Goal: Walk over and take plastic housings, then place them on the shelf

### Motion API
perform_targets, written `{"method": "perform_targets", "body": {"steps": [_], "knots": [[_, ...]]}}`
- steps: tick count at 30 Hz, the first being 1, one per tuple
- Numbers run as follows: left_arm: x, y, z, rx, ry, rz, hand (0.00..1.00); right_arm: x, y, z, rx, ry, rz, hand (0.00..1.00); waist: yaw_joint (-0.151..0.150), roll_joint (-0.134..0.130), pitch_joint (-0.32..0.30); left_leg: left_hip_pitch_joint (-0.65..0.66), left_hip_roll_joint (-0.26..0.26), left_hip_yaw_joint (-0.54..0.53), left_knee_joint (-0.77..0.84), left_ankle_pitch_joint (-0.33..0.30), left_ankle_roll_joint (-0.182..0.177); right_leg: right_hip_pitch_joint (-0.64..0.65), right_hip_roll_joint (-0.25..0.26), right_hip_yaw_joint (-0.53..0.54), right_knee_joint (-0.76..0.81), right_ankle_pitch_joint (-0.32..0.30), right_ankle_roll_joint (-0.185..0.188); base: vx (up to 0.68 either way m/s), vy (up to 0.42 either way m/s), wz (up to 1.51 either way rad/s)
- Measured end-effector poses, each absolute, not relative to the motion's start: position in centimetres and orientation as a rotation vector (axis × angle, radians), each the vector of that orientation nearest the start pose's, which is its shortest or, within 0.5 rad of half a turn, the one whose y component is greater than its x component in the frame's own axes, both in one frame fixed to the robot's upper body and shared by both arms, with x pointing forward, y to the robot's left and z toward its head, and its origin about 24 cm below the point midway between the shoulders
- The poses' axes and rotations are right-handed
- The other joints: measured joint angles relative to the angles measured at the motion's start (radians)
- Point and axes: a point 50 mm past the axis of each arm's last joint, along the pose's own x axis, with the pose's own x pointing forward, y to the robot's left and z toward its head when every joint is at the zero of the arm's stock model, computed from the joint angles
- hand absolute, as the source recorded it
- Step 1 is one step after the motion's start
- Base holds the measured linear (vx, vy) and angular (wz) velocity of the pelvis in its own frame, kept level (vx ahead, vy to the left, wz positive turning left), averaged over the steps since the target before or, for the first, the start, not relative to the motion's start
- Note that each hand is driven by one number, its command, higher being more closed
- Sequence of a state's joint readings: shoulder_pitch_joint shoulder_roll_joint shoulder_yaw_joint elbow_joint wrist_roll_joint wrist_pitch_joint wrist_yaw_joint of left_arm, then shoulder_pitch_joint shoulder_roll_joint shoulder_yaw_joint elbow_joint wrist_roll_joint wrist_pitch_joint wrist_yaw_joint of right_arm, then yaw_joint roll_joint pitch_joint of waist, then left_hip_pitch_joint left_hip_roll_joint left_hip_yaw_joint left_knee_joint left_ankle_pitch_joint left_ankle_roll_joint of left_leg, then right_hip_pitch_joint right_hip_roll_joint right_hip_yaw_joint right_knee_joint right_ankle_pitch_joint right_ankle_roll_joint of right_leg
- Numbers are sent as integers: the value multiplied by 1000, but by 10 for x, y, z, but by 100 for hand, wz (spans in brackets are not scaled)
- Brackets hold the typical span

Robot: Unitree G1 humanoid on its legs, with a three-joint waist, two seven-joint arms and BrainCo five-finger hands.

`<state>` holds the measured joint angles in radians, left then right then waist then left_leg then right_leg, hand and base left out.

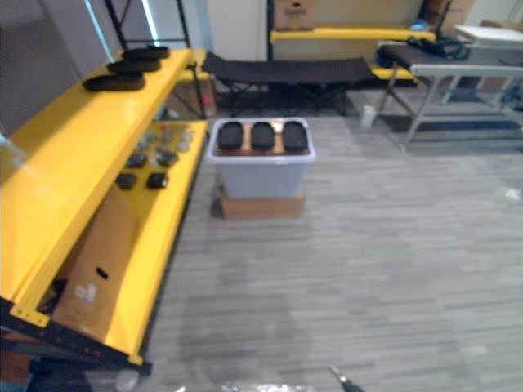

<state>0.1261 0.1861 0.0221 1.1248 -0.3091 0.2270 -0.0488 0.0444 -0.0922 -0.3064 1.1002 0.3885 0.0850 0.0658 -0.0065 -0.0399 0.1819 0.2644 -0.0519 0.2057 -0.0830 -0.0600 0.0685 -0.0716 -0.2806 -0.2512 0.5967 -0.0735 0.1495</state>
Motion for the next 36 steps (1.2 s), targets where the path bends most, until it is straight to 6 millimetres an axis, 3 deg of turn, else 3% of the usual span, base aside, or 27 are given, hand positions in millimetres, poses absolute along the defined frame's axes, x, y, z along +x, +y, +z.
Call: {"method": "perform_targets", "body": {"steps": [1, 3, 4, 6, 9, 11, 12, 13, 14, 15, 17, 18, 20, 21, 22, 23, 24, 25, 26, 27, 28, 29, 30, 34, 36], "knots": [[37, 222, -170, -196, 1430, 295, 0, 88, -208, -164, 512, 1104, -477, 0, -3, -15, 1, 17, 10, -8, 0, -11, 0, -20, 23, 20, 7, -47, 2, -177, 129, 27], [40, 224, -170, -197, 1422, 303, 0, 84, -200, -167, 539, 1115, -480, 0, -3, -24, 2, 16, 19, -30, 0, -22, -9, -44, 65, 27, -89, -59, -3, -220, 107, 35], [44, 222, -170, -220, 1408, 316, 0, 74, -197, -169, 584, 1132, -515, 0, -5, -18, 5, 14, 24, -45, 0, -31, -19, -48, 101, 38, -256, -33, 1, -185, 90, 33], [44, 222, -170, -240, 1406, 336, 0, 61, -198, -171, 600, 1151, -542, 0, -6, -13, 5, 19, 24, -52, 1, -48, -35, -49, 133, 47, -422, 44, -27, 39, 37, 20], [42, 221, -170, -284, 1393, 379, 0, 40, -196, -174, 599, 1199, -560, 0, -6, -12, 6, 34, 35, -49, 69, -118, -74, -42, 153, 29, -483, 105, -62, 292, -82, 8], [41, 221, -170, -307, 1382, 406, 0, 35, -195, -174, 592, 1214, -560, 0, -3, -12, 6, 54, 53, -26, 138, -190, -122, -15, 167, 13, -480, 126, -96, 332, -195, -18], [42, 220, -170, -311, 1375, 410, 0, 35, -197, -174, 589, 1213, -560, 0, -4, -7, 5, 69, 66, -22, 163, -229, -132, -2, 179, 10, -471, 171, -115, 317, -240, -17], [41, 218, -171, -317, 1377, 408, 0, 36, -199, -174, 586, 1209, -564, 0, -5, 6, 4, 73, 84, -19, 175, -244, -143, -6, 193, 8, -454, 177, -121, 373, -252, -17], [41, 212, -172, -334, 1374, 403, 0, 39, -205, -172, 565, 1200, -561, 0, -4, 34, -4, 65, 124, -2, 209, -257, -160, -15, 229, 5, -427, 134, -133, 351, -250, -23], [43, 210, -172, -344, 1367, 402, 0, 42, -205, -172, 564, 1197, -556, 0, -3, 38, -4, 57, 145, 1, 255, -258, -165, -13, 246, 6, -410, 108, -147, 398, -296, -31], [43, 207, -173, -359, 1368, 401, 0, 50, -209, -171, 535, 1186, -534, 0, -4, 55, -12, 3, 174, -5, 387, -250, -178, -6, 270, 8, -406, 75, -161, 319, -251, -23], [46, 201, -173, -378, 1363, 396, 0, 50, -214, -170, 509, 1189, -522, 0, -6, 74, -19, -54, 205, -5, 524, -229, -208, 20, 287, 9, -424, 64, -174, 273, -175, -9], [47, 196, -174, -416, 1358, 403, 0, 50, -219, -169, 473, 1198, -505, 0, -3, 85, -21, -121, 239, -5, 682, -181, -231, 63, 300, 11, -469, 62, -180, 236, -148, -1], [46, 194, -174, -422, 1360, 403, 0, 57, -221, -168, 440, 1190, -480, 0, -2, 95, -16, -179, 263, 1, 816, -201, -214, 116, 304, 15, -507, 56, -189, 150, -87, 3], [46, 194, -174, -422, 1360, 403, 0, 57, -221, -168, 440, 1190, -480, 0, -2, 95, -16, -179, 263, 1, 816, -201, -214, 116, 304, 15, -507, 56, -189, 68, -42, -3], [48, 192, -174, -436, 1350, 402, 0, 60, -223, -168, 427, 1196, -473, 0, 11, 99, -13, -243, 260, -3, 897, -237, -180, 175, 300, 28, -542, 50, -197, -41, 5, -23], [50, 192, -173, -445, 1340, 402, 0, 66, -223, -167, 422, 1182, -468, 0, 25, 99, -13, -274, 245, -5, 888, -256, -168, 194, 294, 43, -553, 49, -198, 2, 64, -52], [55, 193, -172, -446, 1320, 397, 0, 81, -222, -165, 419, 1137, -456, 0, 46, 95, -8, -335, 210, -5, 813, -276, -155, 215, 271, 67, -564, 42, -186, -51, 92, -50], [56, 194, -172, -444, 1314, 394, 0, 86, -222, -164, 418, 1121, -452, 0, 48, 91, -6, -357, 190, -4, 760, -276, -154, 222, 258, 72, -564, 36, -177, -202, 148, -36], [57, 195, -172, -439, 1310, 392, 0, 92, -223, -162, 412, 1100, -447, 0, 48, 88, -2, -383, 151, -4, 591, -253, -164, 233, 230, 74, -557, 9, -148, -371, 165, -12], [55, 193, -172, -436, 1316, 386, 0, 94, -226, -161, 380, 1090, -434, 0, 54, 99, 1, -384, 138, -6, 439, -119, -149, 243, 222, 88, -549, -17, -126, -261, 208, -20], [51, 192, -173, -437, 1327, 389, 0, 95, -224, -161, 361, 1093, -415, 0, 63, 100, 1, -361, 129, 6, 411, -92, -125, 256, 221, 98, -553, -19, -119, 91, 249, -19], [45, 199, -172, -415, 1338, 399, 0, 98, -214, -162, 330, 1103, -356, 0, 68, 85, -7, -343, 91, 18, 373, -94, -110, 266, 191, 111, -559, -22, -111, 239, 193, -13], [53, 209, -170, -382, 1312, 392, 0, 103, -210, -161, 287, 1108, -308, 0, 83, 51, 22, -333, 70, 24, 431, -163, -66, 296, 169, 113, -568, -23, -90, 292, 163, 0], [52, 209, -170, -379, 1310, 396, 0, 106, -209, -161, 269, 1106, -289, 0, 88, 46, 21, -273, 57, 38, 400, -187, -37, 246, 143, 119, -385, -77, -36, 261, 120, -15]]}}
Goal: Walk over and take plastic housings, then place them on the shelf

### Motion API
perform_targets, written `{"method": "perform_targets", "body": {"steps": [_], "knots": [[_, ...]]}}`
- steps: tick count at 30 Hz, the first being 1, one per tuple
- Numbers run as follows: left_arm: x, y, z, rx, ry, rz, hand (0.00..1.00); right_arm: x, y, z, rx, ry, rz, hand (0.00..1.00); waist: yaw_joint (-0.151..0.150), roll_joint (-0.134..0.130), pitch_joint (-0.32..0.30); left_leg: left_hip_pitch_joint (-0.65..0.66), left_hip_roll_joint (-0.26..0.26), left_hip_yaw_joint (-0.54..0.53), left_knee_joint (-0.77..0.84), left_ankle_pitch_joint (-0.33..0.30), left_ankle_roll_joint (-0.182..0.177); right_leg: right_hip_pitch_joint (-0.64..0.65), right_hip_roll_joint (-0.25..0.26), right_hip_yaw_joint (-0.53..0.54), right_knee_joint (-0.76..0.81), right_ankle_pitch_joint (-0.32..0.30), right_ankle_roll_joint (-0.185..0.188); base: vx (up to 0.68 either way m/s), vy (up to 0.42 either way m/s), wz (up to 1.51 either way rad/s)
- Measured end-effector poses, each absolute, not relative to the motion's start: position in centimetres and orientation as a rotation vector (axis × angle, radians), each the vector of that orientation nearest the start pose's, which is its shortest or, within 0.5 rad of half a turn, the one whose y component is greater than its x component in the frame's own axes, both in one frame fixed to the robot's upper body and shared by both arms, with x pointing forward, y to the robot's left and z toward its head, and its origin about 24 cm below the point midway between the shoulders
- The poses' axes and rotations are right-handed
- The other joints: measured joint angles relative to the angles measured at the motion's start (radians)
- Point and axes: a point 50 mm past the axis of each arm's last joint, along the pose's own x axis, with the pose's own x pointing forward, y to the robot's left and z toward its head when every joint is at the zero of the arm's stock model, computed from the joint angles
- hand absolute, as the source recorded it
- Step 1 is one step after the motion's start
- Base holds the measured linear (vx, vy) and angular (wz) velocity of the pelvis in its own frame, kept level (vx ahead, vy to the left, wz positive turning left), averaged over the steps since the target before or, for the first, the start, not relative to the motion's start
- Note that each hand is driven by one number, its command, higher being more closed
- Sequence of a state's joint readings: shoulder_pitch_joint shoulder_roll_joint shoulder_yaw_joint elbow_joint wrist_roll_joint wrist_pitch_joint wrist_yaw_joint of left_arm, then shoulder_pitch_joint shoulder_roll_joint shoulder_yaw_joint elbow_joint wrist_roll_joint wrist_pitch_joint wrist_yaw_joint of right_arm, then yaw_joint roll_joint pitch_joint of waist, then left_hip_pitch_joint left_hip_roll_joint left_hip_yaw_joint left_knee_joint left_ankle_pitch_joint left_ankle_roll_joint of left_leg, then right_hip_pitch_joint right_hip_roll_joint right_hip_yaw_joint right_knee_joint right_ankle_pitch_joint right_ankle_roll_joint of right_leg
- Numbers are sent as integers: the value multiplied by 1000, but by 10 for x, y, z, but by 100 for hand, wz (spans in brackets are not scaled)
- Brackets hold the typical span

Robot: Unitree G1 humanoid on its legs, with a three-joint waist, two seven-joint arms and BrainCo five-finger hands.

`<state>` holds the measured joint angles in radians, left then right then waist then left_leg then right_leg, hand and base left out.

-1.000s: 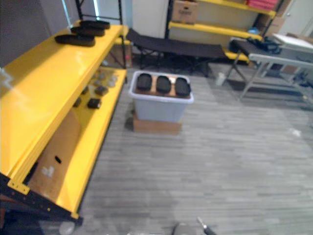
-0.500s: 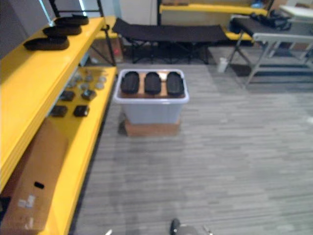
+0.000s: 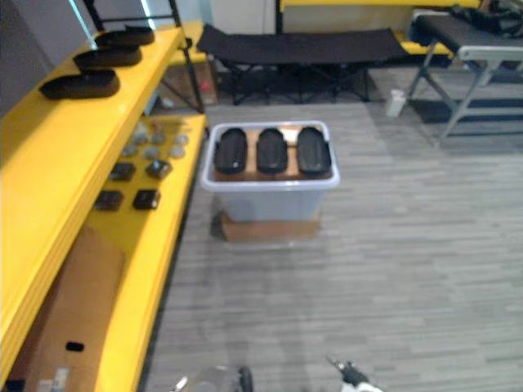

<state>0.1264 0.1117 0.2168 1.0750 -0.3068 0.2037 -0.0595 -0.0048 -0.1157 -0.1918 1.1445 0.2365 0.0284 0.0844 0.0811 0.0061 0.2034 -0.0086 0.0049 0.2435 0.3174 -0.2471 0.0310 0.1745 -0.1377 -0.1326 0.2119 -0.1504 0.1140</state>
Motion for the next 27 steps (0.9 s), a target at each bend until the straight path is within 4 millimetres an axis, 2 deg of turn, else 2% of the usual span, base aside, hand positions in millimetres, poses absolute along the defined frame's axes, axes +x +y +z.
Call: {"method": "perform_targets", "body": {"steps": [1, 2, 3, 4, 5, 6, 7, 8, 9, 10, 11, 12, 13, 14, 15, 16, 17, 20, 22, 23, 24, 27], "knots": [[51, 209, -170, -378, 1310, 398, 0, 107, -209, -160, 266, 1105, -284, 0, 4, 0, 0, 24, -2, 14, -14, 2, 2, -35, -13, 0, 96, -21, 16, 204, 88, -29], [52, 210, -170, -373, 1306, 399, 0, 111, -207, -160, 257, 1099, -272, 0, 17, -2, 1, 79, -9, 31, -41, 1, 8, -118, -46, -8, 316, -41, 49, 153, 41, -18], [52, 210, -170, -363, 1304, 404, 0, 113, -203, -160, 263, 1100, -265, 0, 14, -11, 7, 136, -20, 30, -66, -5, 17, -166, -88, -49, 478, -62, 44, 128, 6, -7], [52, 212, -170, -356, 1300, 409, 0, 111, -201, -161, 265, 1106, -261, 0, 10, -13, 8, 164, -24, 27, -78, -7, 19, -177, -104, -85, 523, -85, 31, 52, -77, 16], [55, 214, -169, -347, 1284, 410, 0, 111, -199, -161, 252, 1108, -257, 0, 7, -14, 7, 203, -19, 18, -105, -7, 19, -191, -117, -162, 537, -118, -13, -59, -125, 26], [60, 214, -168, -335, 1268, 399, 0, 113, -199, -161, 240, 1102, -260, 0, -2, -17, 6, 222, -4, 11, -116, -7, 18, -206, -113, -220, 483, -140, -37, -122, -118, 29], [63, 214, -167, -324, 1261, 385, 0, 115, -199, -160, 238, 1096, -262, 0, -7, -16, 7, 222, 5, 7, -115, -8, 17, -218, -103, -232, 434, -143, -37, -208, -75, 35], [67, 216, -166, -310, 1239, 378, 0, 116, -200, -160, 229, 1091, -273, 0, -16, -15, 6, 219, 20, -5, -113, -8, 17, -240, -82, -234, 307, -131, -37, -250, -35, 33], [72, 213, -165, -313, 1226, 368, 0, 118, -201, -159, 224, 1087, -276, 0, -18, -14, 7, 218, 32, -24, -113, -11, 11, -260, -72, -223, 164, -73, -46, -200, -41, 30], [73, 211, -165, -314, 1225, 362, 0, 118, -202, -159, 222, 1086, -275, 0, -19, -12, 8, 219, 39, -29, -113, -17, -1, -268, -68, -217, 95, -28, -49, -6, -118, 29], [74, 211, -165, -302, 1227, 351, 0, 115, -201, -160, 212, 1099, -267, 0, -25, -13, 7, 223, 51, -48, -111, -30, -23, -279, -63, -206, -12, 122, -40, 154, -169, 19], [74, 213, -165, -296, 1225, 352, 0, 114, -201, -160, 209, 1102, -263, 0, -25, -21, 5, 227, 51, -53, -110, -36, -36, -280, -61, -192, -59, 202, -42, 287, -317, 17], [71, 213, -166, -296, 1240, 363, 0, 111, -207, -160, 183, 1110, -265, 0, -29, -8, 3, 242, 68, -84, -109, -60, -74, -267, -39, -188, -76, 277, -45, 268, -361, 1], [69, 206, -168, -321, 1249, 367, 0, 115, -212, -158, 162, 1102, -266, 0, -28, 19, -1, 234, 98, -107, -109, -57, -82, -262, -15, -193, -74, 270, -58, 257, -367, -2], [69, 202, -168, -336, 1250, 368, 0, 115, -215, -158, 155, 1100, -270, 0, -29, 26, -2, 236, 104, -121, -115, -55, -84, -259, -4, -196, -79, 260, -63, 195, -264, -1], [71, 195, -169, -358, 1249, 360, 0, 115, -223, -156, 139, 1099, -281, 0, -30, 53, -8, 239, 120, -147, -123, -52, -88, -250, 17, -206, -92, 255, -69, 168, -176, 13], [73, 193, -169, -362, 1246, 355, 0, 113, -226, -156, 134, 1106, -286, 0, -33, 60, -9, 240, 126, -162, -131, -37, -110, -240, 21, -221, -100, 249, -72, 141, -133, 23], [76, 191, -169, -362, 1244, 364, 0, 110, -220, -158, 157, 1123, -284, 0, -33, 52, -7, 228, 129, -188, -103, -10, -120, -220, 19, -237, -108, 227, -69, 47, -94, 26], [74, 196, -169, -358, 1241, 385, 0, 106, -211, -162, 220, 1145, -298, 0, -32, 34, -18, 173, 132, -197, -7, -5, -128, -197, 20, -254, -147, 218, -70, 0, -75, 25], [73, 200, -168, -351, 1237, 397, 0, 101, -206, -164, 244, 1159, -301, 0, -25, 18, -24, 123, 133, -202, 82, 8, -150, -185, 21, -254, -176, 219, -69, -9, -91, 21], [70, 203, -168, -348, 1239, 415, 0, 98, -205, -165, 249, 1165, -301, 0, -21, 12, -29, 71, 140, -199, 166, 23, -154, -172, 28, -252, -201, 219, -69, -12, -91, 19], [64, 204, -169, -356, 1256, 461, 0, 96, -205, -165, 248, 1171, -302, 0, -11, 13, -27, -19, 162, -178, 323, 72, -170, -136, 50, -250, -253, 220, -71, 16, -67, 18]]}}
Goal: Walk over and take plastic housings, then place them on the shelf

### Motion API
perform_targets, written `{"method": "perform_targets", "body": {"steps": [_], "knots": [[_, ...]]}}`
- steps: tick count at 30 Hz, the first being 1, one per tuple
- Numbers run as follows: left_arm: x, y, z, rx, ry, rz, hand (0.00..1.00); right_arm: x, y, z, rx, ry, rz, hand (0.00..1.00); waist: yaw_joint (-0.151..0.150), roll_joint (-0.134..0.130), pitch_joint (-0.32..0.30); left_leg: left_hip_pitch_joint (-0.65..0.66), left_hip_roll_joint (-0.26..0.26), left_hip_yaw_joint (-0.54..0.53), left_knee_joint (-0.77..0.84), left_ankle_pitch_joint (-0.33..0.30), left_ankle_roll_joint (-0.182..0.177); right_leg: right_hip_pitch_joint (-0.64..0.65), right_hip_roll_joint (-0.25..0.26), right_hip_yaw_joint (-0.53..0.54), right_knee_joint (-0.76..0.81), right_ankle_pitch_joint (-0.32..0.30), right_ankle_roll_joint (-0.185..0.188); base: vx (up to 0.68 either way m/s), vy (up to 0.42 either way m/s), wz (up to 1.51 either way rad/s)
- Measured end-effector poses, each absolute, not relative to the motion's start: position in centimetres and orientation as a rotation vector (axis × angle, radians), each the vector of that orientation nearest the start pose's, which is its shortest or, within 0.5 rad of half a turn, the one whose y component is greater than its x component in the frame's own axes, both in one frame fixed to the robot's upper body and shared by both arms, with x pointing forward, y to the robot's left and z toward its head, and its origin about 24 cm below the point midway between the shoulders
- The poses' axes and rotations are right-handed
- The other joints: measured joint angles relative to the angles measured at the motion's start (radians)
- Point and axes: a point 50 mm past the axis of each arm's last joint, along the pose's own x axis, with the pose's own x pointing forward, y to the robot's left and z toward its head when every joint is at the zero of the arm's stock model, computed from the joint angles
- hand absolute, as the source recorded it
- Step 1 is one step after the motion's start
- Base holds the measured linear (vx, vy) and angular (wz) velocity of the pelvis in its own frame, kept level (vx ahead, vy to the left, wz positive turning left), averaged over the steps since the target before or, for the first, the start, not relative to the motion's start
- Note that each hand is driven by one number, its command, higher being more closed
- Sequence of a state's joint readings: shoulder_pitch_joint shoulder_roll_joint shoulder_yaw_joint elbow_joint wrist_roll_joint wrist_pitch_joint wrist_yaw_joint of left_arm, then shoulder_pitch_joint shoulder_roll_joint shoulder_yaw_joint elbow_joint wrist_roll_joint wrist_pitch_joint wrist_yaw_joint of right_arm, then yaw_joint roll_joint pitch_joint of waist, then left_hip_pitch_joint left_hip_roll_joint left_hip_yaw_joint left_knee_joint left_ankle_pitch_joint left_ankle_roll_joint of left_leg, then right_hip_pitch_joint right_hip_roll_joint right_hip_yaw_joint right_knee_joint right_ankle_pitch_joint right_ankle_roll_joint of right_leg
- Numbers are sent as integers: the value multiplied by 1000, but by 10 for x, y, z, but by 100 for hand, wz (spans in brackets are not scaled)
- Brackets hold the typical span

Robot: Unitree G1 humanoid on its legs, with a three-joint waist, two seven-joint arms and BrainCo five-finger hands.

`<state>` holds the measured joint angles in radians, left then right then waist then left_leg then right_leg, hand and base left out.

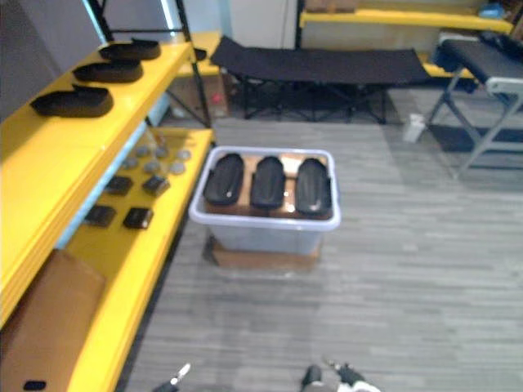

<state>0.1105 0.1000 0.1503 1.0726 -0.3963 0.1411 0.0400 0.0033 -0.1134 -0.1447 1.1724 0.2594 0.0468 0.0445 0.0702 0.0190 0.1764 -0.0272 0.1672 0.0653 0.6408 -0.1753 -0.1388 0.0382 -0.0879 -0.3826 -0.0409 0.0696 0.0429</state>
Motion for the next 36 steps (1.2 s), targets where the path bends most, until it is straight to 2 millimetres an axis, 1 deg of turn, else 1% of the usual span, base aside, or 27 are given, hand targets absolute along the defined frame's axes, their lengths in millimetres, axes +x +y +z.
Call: {"method": "perform_targets", "body": {"steps": [1, 3, 4, 5, 6, 7, 8, 9, 14, 16, 18, 19, 20, 21, 22, 23, 24, 25, 26, 27, 28, 29, 30, 31, 33, 35, 36], "knots": [[62, 204, -170, -358, 1260, 470, 0, 96, -203, -165, 250, 1170, -299, 0, 0, -8, 3, -16, 1, 2, 21, -5, -5, 4, -4, 2, -7, 1, -2, 15, -44, 35], [60, 205, -170, -367, 1262, 497, 0, 97, -208, -164, 242, 1165, -308, 0, 2, -1, 15, -41, -23, 44, -56, -109, 28, 30, -17, 27, -23, 0, -2, -80, 60, 39], [60, 204, -170, -367, 1263, 498, 0, 97, -209, -164, 239, 1164, -310, 0, 3, 0, 17, -49, -43, 53, -101, -117, 39, 34, -29, 31, -25, 0, -2, -218, 175, 26], [57, 203, -170, -367, 1268, 499, 0, 100, -209, -164, 237, 1159, -308, 0, 14, 2, 17, -64, -93, 58, -229, -104, 39, 35, -53, 36, -24, -7, 11, -290, 200, -2], [54, 200, -171, -371, 1275, 494, 0, 100, -210, -163, 233, 1156, -309, 0, 29, 19, 19, -61, -110, 57, -366, -34, 41, 35, -57, 45, -31, -6, 29, -246, 210, -26], [50, 195, -172, -380, 1288, 491, 0, 100, -211, -163, 230, 1152, -310, 0, 41, 26, 17, -51, -110, 67, -380, 4, 59, 42, -53, 56, -46, 3, 43, -76, 231, -49], [44, 197, -172, -372, 1302, 499, 0, 104, -204, -163, 229, 1144, -285, 0, 53, 36, 19, -27, -123, 93, -406, 2, 79, 54, -57, 63, -36, 8, 50, 141, 221, -26], [41, 200, -172, -363, 1306, 502, 0, 108, -203, -162, 226, 1134, -274, 0, 52, 19, 18, -24, -138, 94, -408, -3, 89, 55, -67, 68, -14, 1, 51, 184, 207, -11], [53, 201, -171, -372, 1265, 477, 0, 110, -204, -161, 195, 1139, -272, 0, 54, 6, 28, 25, -166, 108, -393, -38, 143, 99, -89, 80, -23, -16, 79, 243, 100, -4], [64, 205, -168, -361, 1234, 472, 0, 109, -202, -162, 200, 1139, -268, 0, 54, -5, 24, 39, -172, 104, -371, -82, 158, 113, -99, 73, 24, -68, 92, 249, 59, 11], [71, 207, -167, -351, 1213, 463, 0, 103, -203, -163, 204, 1149, -277, 0, 49, -19, 13, 62, -185, 84, -371, -113, 168, 84, -132, 58, 166, -146, 108, 189, 71, 23], [75, 206, -166, -344, 1198, 454, 0, 97, -202, -164, 205, 1161, -282, 0, 49, -25, 5, 83, -187, 80, -377, -122, 174, 28, -165, 61, 325, -189, 112, 158, 107, 15], [74, 208, -166, -339, 1193, 457, 0, 100, -202, -163, 199, 1146, -288, 0, 49, -25, 0, 104, -191, 79, -384, -130, 180, -52, -201, 71, 512, -201, 109, 130, 127, 10], [73, 209, -166, -334, 1193, 457, 0, 103, -203, -162, 194, 1134, -293, 0, 49, -33, 1, 118, -197, 77, -391, -135, 185, -90, -227, 82, 610, -196, 108, 97, 112, 15], [73, 213, -165, -311, 1193, 452, 0, 105, -203, -161, 190, 1116, -299, 0, 35, -53, 9, 144, -210, 56, -393, -143, 199, -144, -273, 82, 754, -169, 101, 91, 75, 39], [74, 220, -163, -274, 1189, 447, 0, 110, -204, -159, 192, 1094, -301, 0, 22, -68, 18, 188, -216, 38, -404, -149, 206, -195, -308, 80, 904, -192, 67, 79, -7, 51], [73, 219, -163, -250, 1195, 433, 0, 112, -205, -159, 177, 1092, -293, 0, 22, -68, 16, 238, -194, 23, -431, -150, 205, -215, -285, 49, 946, -252, 45, 27, -59, 46], [74, 217, -164, -249, 1194, 427, 0, 112, -204, -159, 167, 1093, -286, 0, 21, -56, 16, 257, -173, 17, -441, -154, 198, -219, -250, 28, 924, -273, 33, -43, -119, 37], [77, 214, -164, -252, 1183, 423, 0, 114, -202, -159, 159, 1088, -274, 0, 19, -35, 17, 272, -133, 2, -435, -164, 178, -232, -170, 1, 829, -300, 11, 30, -101, 47], [81, 212, -163, -250, 1177, 416, 0, 117, -197, -158, 167, 1080, -260, 0, 10, -28, 15, 270, -107, -18, -417, -175, 159, -249, -80, -8, 659, -292, 4, 96, -99, 51], [81, 212, -163, -247, 1175, 416, 0, 116, -195, -159, 169, 1083, -255, 0, 4, -31, 13, 269, -106, -31, -412, -180, 150, -246, -42, 1, 557, -261, -9, 124, -125, 61], [81, 217, -162, -231, 1174, 422, 0, 109, -192, -161, 178, 1104, -256, 0, -6, -57, 0, 270, -129, -52, -397, -195, 124, -244, 2, 50, 369, -94, -57, 167, -118, 64], [83, 210, -164, -240, 1185, 414, 0, 107, -204, -160, 187, 1093, -309, 0, -16, -15, -8, 268, -111, -88, -366, -206, 105, -232, 14, 63, 392, -74, -53, 172, -92, 71], [87, 205, -164, -251, 1179, 401, 0, 108, -207, -159, 183, 1090, -314, 0, -20, 0, -8, 249, -111, -103, -339, -196, 92, -218, 13, 74, 377, -74, -53, 283, -8, 76], [95, 195, -163, -258, 1165, 368, 0, 100, -211, -162, 189, 1126, -337, 0, -26, -4, -2, 225, -126, -124, -331, -220, 116, -115, -17, 86, 272, -77, -28, 197, 47, 81], [99, 197, -161, -259, 1148, 366, 0, 101, -207, -162, 200, 1129, -324, 0, -24, -26, 4, 191, -137, -108, -388, -213, 108, -73, -44, 81, 241, -71, -19, -68, 86, 55], [100, 197, -161, -267, 1140, 372, 0, 105, -207, -161, 192, 1118, -308, 0, -10, -20, 3, 164, -128, -84, -464, -92, 102, -63, -36, 84, 224, -67, -1, -173, 105, 7]]}}
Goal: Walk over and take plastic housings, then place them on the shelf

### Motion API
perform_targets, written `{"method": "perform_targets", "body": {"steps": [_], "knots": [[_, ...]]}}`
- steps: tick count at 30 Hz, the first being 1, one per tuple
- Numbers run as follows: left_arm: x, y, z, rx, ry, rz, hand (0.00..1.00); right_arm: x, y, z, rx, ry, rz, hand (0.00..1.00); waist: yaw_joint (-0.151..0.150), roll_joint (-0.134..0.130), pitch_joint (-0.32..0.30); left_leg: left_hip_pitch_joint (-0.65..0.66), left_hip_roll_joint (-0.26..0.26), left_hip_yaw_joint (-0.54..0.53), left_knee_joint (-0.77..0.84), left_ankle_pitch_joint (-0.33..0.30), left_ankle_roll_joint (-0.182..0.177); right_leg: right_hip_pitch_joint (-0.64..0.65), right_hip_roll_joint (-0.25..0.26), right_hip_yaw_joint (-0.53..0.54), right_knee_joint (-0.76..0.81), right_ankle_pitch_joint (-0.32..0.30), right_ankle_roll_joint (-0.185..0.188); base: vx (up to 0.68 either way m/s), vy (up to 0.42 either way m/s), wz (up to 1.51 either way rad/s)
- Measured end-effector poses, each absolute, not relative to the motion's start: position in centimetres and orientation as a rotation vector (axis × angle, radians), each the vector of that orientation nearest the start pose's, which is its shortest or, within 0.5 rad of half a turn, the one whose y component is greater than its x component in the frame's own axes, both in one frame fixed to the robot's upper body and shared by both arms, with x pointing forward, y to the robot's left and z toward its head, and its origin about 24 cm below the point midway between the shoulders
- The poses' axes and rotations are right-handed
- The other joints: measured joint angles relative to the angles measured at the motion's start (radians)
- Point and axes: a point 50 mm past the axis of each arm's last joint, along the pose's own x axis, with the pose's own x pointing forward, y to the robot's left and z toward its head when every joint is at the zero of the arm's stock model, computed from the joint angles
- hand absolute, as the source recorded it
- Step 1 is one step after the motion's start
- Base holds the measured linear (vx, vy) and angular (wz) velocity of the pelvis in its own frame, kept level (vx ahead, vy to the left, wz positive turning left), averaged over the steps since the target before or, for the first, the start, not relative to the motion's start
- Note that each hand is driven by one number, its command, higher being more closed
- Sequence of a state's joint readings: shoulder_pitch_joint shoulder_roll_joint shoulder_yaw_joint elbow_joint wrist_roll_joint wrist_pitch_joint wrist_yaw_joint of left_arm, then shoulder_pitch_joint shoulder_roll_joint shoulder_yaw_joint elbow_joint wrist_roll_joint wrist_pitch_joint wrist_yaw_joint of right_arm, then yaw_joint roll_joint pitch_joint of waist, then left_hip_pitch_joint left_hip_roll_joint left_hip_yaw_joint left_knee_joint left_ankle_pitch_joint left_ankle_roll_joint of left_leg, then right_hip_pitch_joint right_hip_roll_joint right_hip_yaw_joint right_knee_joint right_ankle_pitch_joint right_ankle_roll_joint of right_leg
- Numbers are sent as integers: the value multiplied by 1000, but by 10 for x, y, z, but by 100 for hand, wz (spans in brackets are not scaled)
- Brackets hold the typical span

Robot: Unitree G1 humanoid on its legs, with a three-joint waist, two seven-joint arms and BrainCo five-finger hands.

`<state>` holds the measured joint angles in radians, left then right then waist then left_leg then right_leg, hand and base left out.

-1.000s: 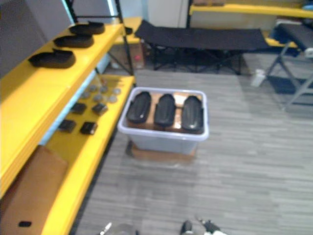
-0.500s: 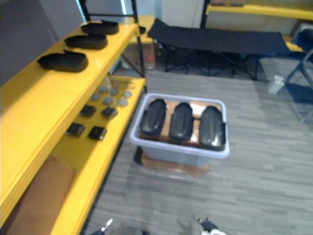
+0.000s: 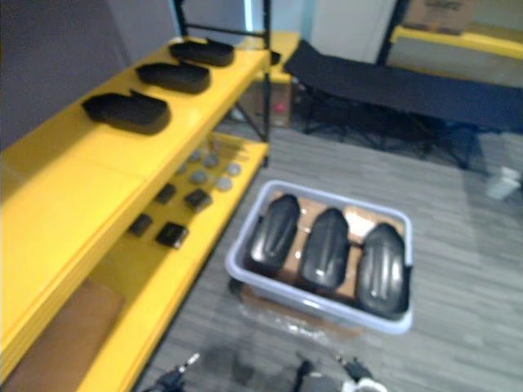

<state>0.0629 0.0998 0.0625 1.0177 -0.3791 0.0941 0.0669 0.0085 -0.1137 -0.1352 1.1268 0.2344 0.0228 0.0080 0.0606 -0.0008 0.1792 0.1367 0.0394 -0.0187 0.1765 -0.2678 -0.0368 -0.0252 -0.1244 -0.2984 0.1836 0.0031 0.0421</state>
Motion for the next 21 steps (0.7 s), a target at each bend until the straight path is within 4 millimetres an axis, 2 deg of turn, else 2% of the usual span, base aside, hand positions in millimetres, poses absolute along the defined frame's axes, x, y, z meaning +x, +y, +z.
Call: {"method": "perform_targets", "body": {"steps": [1, 3, 5, 6, 8, 10, 13, 16, 18, 20, 21], "knots": [[99, 197, -161, -270, 1140, 377, 0, 106, -203, -161, 191, 1113, -288, 0, 11, 2, -6, 3, -6, 10, 6, 2, 1, 1, 1, 6, -7, 1, 7, -98, 129, -24], [96, 208, -160, -245, 1146, 393, 0, 110, -188, -162, 162, 1097, -172, 0, 7, -23, -7, -16, -26, 26, 10, 2, 1, -2, -10, 28, -43, -4, 17, 36, 109, -19], [99, 209, -159, -243, 1134, 389, 0, 110, -187, -161, 146, 1085, -141, 0, 5, -32, -6, -37, -35, 25, 13, 2, 1, -11, -14, 26, -64, -2, 21, 48, 75, 8], [102, 208, -159, -239, 1122, 379, 0, 111, -189, -160, 129, 1060, -118, 0, 0, -32, -4, -61, -42, 27, 27, 2, 1, -9, -21, 19, -90, 7, 37, 80, 69, 17], [108, 201, -158, -223, 1112, 334, 0, 117, -192, -156, 75, 1010, -77, 0, -21, -28, -1, -93, -55, 31, 55, 13, -15, 0, -43, -27, -97, 11, 49, 92, 38, 53], [121, 188, -156, -197, 1086, 248, 0, 122, -195, -151, 36, 940, -53, 0, -37, -9, 11, -103, -70, 44, 58, 51, -24, 31, -78, -102, -98, 10, 50, 87, 3, 90], [124, 181, -156, -177, 1085, 191, 0, 131, -186, -146, -5, 880, 44, 0, -37, 2, 7, -100, -69, 69, 54, 75, -18, 58, -86, -136, -104, 10, 49, 102, -13, 55], [124, 181, -156, -150, 1089, 177, 0, 151, -167, -133, -52, 749, 212, 0, -33, -4, 8, -68, -57, 74, 31, 80, -20, 101, -73, -143, -128, 11, 49, 107, -19, 22], [123, 181, -156, -115, 1101, 153, 0, 163, -149, -122, -106, 649, 364, 0, -30, -17, 0, -52, -54, 80, 26, 80, -20, 121, -68, -143, -147, 12, 49, 92, -25, -6], [122, 182, -157, -67, 1118, 129, 0, 174, -123, -103, -154, 509, 546, 0, -27, -31, -15, -53, -54, 84, 55, 80, -20, 134, -67, -142, -159, 28, 50, 67, 15, -14], [123, 186, -157, -52, 1120, 132, 0, 179, -105, -91, -149, 427, 631, 0, -20, -42, -19, -84, -60, 84, 126, 80, -21, 137, -77, -142, -160, 45, 45, 56, 78, -8]]}}
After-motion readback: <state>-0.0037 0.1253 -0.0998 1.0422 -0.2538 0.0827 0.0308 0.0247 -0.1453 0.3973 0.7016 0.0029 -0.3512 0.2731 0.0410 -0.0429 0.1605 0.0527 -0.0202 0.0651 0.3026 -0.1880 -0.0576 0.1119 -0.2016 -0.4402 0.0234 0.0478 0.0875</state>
